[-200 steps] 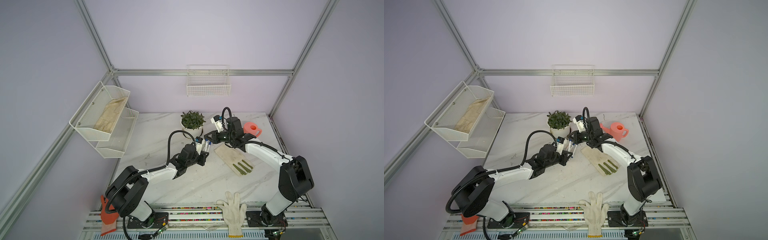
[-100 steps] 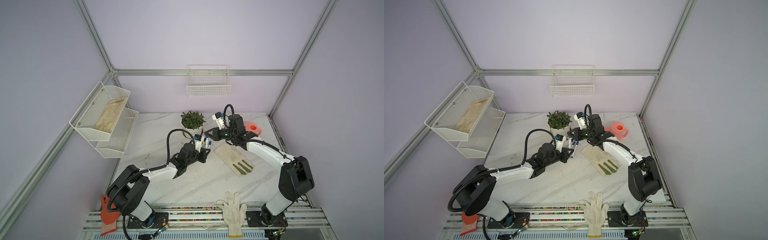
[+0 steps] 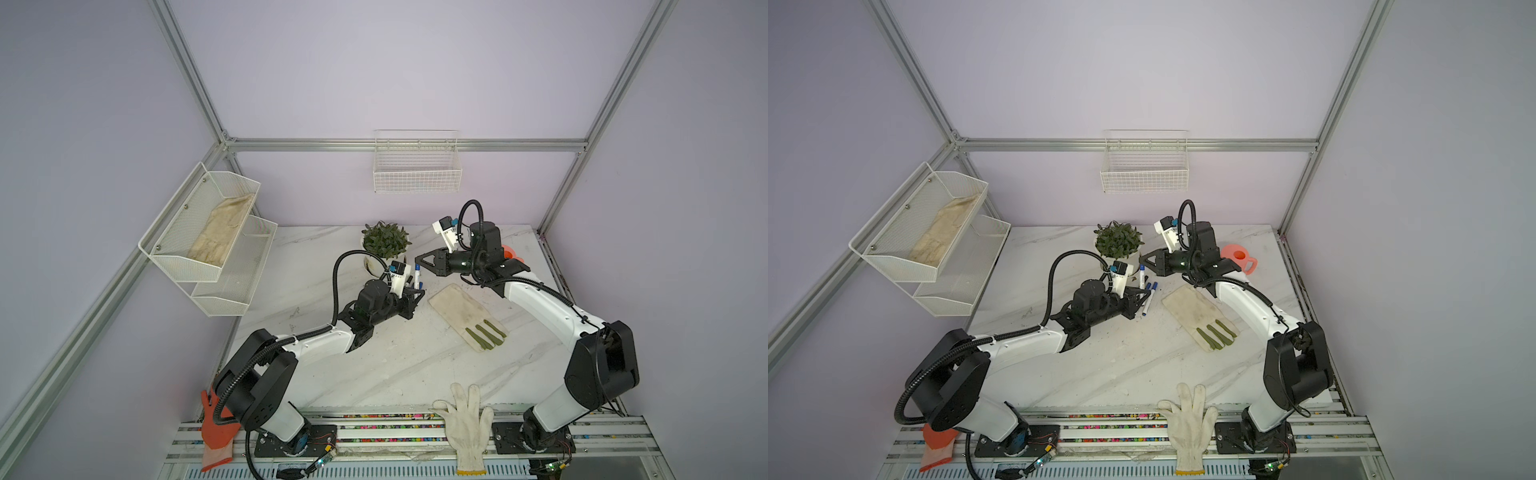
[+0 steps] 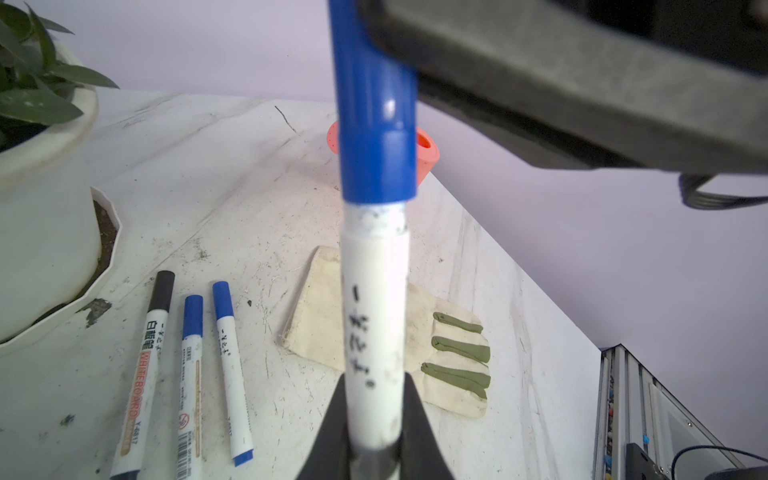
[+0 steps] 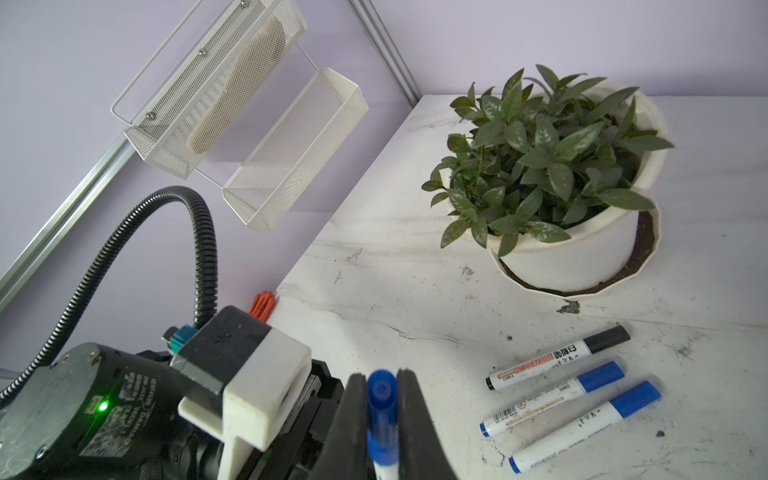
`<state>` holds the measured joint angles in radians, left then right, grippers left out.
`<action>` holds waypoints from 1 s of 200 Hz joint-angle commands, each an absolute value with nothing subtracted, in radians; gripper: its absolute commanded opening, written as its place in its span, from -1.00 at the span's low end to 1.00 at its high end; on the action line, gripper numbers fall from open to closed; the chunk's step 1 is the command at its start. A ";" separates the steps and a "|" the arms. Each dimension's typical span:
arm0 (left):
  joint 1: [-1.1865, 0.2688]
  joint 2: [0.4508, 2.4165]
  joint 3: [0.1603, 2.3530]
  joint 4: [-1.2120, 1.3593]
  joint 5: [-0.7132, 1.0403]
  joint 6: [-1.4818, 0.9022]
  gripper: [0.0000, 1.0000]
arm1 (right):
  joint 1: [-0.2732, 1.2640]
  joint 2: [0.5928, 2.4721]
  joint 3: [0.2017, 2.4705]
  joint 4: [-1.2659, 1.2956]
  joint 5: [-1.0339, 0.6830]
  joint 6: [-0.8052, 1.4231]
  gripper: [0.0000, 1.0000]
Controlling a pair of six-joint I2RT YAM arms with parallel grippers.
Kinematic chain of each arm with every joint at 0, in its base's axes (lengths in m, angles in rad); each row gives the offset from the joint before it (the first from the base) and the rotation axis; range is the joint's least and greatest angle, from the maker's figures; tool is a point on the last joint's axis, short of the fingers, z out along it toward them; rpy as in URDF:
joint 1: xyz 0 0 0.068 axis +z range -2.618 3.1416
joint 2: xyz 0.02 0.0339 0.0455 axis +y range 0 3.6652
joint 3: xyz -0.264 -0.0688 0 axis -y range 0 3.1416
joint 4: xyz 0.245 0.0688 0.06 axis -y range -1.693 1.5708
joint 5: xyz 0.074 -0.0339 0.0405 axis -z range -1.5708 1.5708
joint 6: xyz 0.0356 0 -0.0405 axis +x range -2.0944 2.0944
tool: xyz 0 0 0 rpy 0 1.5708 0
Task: Insert the pens into the pen caps
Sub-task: 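Carry the blue cap over the marker tip held by the left gripper, then lower the blue cap onto the upright marker tip with the right gripper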
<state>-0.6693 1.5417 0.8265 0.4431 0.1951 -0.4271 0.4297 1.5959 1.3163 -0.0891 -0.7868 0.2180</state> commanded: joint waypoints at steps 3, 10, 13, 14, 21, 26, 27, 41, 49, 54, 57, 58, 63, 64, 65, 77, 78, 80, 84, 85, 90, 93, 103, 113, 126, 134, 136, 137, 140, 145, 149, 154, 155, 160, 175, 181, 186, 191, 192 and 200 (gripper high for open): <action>-0.621 1.541 0.973 0.539 0.062 -0.358 -1.00 | 0.459 1.587 1.319 -0.298 -0.889 0.153 -1.00; -0.620 1.539 0.974 0.536 0.051 -0.335 -1.00 | 0.462 1.589 1.321 -0.301 -0.888 0.149 -1.00; -0.623 1.539 0.974 0.534 0.044 -0.326 -1.00 | 0.463 1.590 1.322 -0.303 -0.886 0.146 -1.00; -0.623 1.537 0.975 0.533 0.041 -0.325 -1.00 | 0.463 1.591 1.322 -0.303 -0.886 0.145 -1.00; -0.623 1.536 0.974 0.534 0.022 -0.312 -1.00 | 0.466 1.593 1.321 -0.307 -0.878 0.142 -1.00; -0.623 1.533 0.973 0.535 0.010 -0.305 -1.00 | 0.468 1.594 1.323 -0.310 -0.872 0.139 -1.00; -0.623 1.533 0.973 0.535 0.007 -0.304 -1.00 | 0.469 1.594 1.324 -0.311 -0.871 0.138 -1.00; -0.624 1.529 0.974 0.540 -0.007 -0.284 -1.00 | 0.472 1.594 1.327 -0.323 -0.860 0.122 -1.00; -0.624 1.528 0.977 0.543 -0.009 -0.277 -1.00 | 0.475 1.593 1.330 -0.328 -0.852 0.114 -1.00; -0.623 1.530 0.980 0.543 -0.009 -0.272 -1.00 | 0.476 1.592 1.331 -0.331 -0.849 0.110 -1.00; -0.623 1.531 0.982 0.543 -0.011 -0.270 -1.00 | 0.477 1.591 1.332 -0.331 -0.847 0.108 -1.00; -0.623 1.532 0.982 0.543 -0.011 -0.270 -1.00 | 0.477 1.592 1.333 -0.331 -0.848 0.107 -1.00; -0.623 1.534 0.985 0.546 -0.011 -0.266 -1.00 | 0.477 1.590 1.334 -0.332 -0.845 0.105 -1.00; -0.623 1.534 0.985 0.544 -0.011 -0.266 -1.00 | 0.477 1.589 1.334 -0.333 -0.845 0.104 -1.00; -0.623 1.534 0.986 0.544 -0.011 -0.264 -1.00 | 0.477 1.589 1.335 -0.334 -0.845 0.102 -1.00; -0.623 1.541 0.992 0.546 -0.017 -0.254 -1.00 | 0.480 1.588 1.343 -0.338 -0.838 0.092 -1.00; -0.624 1.540 0.992 0.546 -0.018 -0.253 -1.00 | 0.480 1.588 1.344 -0.338 -0.837 0.092 -1.00; -0.623 1.540 0.992 0.546 -0.018 -0.252 -1.00 | 0.480 1.587 1.344 -0.338 -0.836 0.092 -1.00; -0.624 1.542 0.994 0.550 -0.020 -0.249 -1.00 | 0.481 1.586 1.346 -0.336 -0.832 0.090 -1.00; -0.624 1.542 0.994 0.551 -0.020 -0.248 -1.00 | 0.481 1.585 1.346 -0.336 -0.831 0.090 -1.00; -0.624 1.546 0.993 0.557 -0.022 -0.242 -1.00 | 0.482 1.583 1.349 -0.335 -0.826 0.090 -1.00; -0.624 1.547 0.992 0.562 -0.023 -0.240 -1.00 | 0.482 1.582 1.350 -0.333 -0.824 0.090 -1.00; -0.627 1.552 0.987 0.578 -0.025 -0.230 -1.00 | 0.482 1.580 1.355 -0.329 -0.814 0.090 -1.00; -0.630 1.557 0.983 0.590 -0.027 -0.220 -1.00 | 0.482 1.579 1.359 -0.324 -0.809 0.091 -1.00; -0.635 1.565 0.979 0.591 -0.028 -0.220 -1.00 | 0.482 1.574 1.367 -0.310 -0.782 0.104 -0.90; -0.638 1.571 0.975 0.591 -0.028 -0.200 -1.00 | 0.482 1.568 1.369 -0.292 -0.763 0.119 -0.71; -0.638 1.572 0.973 0.591 -0.028 -0.195 -1.00 | 0.482 1.567 1.370 -0.287 -0.761 0.120 -0.65; -0.638 1.572 0.972 0.591 -0.028 -0.194 -1.00 | 0.482 1.566 1.372 -0.286 -0.757 0.120 -0.62; -0.639 1.575 0.969 0.591 -0.028 -0.193 -1.00 | 0.482 1.563 1.374 -0.282 -0.750 0.119 -0.53; -0.642 1.579 0.964 0.590 -0.026 -0.194 -1.00 | 0.482 1.558 1.375 -0.273 -0.729 0.119 -0.41; -0.643 1.581 0.960 0.590 -0.026 -0.196 -1.00 | 0.483 1.553 1.376 -0.264 -0.713 0.118 -0.35; -0.648 1.585 0.954 0.591 -0.027 -0.196 -1.00 | 0.482 1.548 1.379 -0.256 -0.696 0.118 -0.29; -0.649 1.586 0.953 0.591 -0.028 -0.196 -1.00 | 0.482 1.547 1.380 -0.254 -0.693 0.117 -0.28; -0.654 1.589 0.947 0.591 -0.028 -0.196 -1.00 | 0.480 1.543 1.380 -0.246 -0.678 0.119 -0.23; -0.667 1.598 0.928 0.592 -0.026 -0.193 -1.00 | 0.481 1.529 1.386 -0.220 -0.634 0.129 -0.14; -0.673 1.601 0.920 0.594 -0.028 -0.193 -1.00 | 0.481 1.526 1.387 -0.213 -0.623 0.129 -0.12; -0.677 1.603 0.914 0.595 -0.026 -0.193 -1.00 | 0.481 1.521 1.388 -0.208 -0.615 0.129 -0.12; -0.682 1.604 0.909 0.594 -0.025 -0.195 -1.00 | 0.481 1.517 1.390 -0.204 -0.606 0.129 -0.11; -0.684 1.604 0.908 0.595 -0.026 -0.195 -1.00 | 0.481 1.516 1.389 -0.202 -0.605 0.130 -0.11; -0.691 1.604 0.900 0.594 -0.029 -0.196 -1.00 | 0.482 1.512 1.391 -0.194 -0.597 0.133 -0.09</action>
<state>-0.6659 1.5997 0.8555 0.5270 -0.0063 -0.2058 0.4835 1.5616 1.3685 -0.2207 -0.6518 0.1329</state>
